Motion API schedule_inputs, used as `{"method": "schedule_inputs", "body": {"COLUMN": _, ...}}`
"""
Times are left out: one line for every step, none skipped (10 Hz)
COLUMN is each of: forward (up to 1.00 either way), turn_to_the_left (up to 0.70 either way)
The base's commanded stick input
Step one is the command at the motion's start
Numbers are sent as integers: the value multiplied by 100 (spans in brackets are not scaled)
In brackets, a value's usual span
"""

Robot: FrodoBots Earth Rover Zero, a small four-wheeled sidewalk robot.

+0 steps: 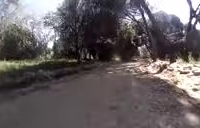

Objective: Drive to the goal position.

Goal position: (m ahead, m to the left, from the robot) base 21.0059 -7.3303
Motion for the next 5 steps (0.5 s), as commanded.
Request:
{"method": "schedule_inputs", "body": {"forward": 85, "turn_to_the_left": -12}}
{"method": "schedule_inputs", "body": {"forward": 85, "turn_to_the_left": 0}}
{"method": "schedule_inputs", "body": {"forward": 85, "turn_to_the_left": 0}}
{"method": "schedule_inputs", "body": {"forward": 85, "turn_to_the_left": 0}}
{"method": "schedule_inputs", "body": {"forward": 85, "turn_to_the_left": 0}}
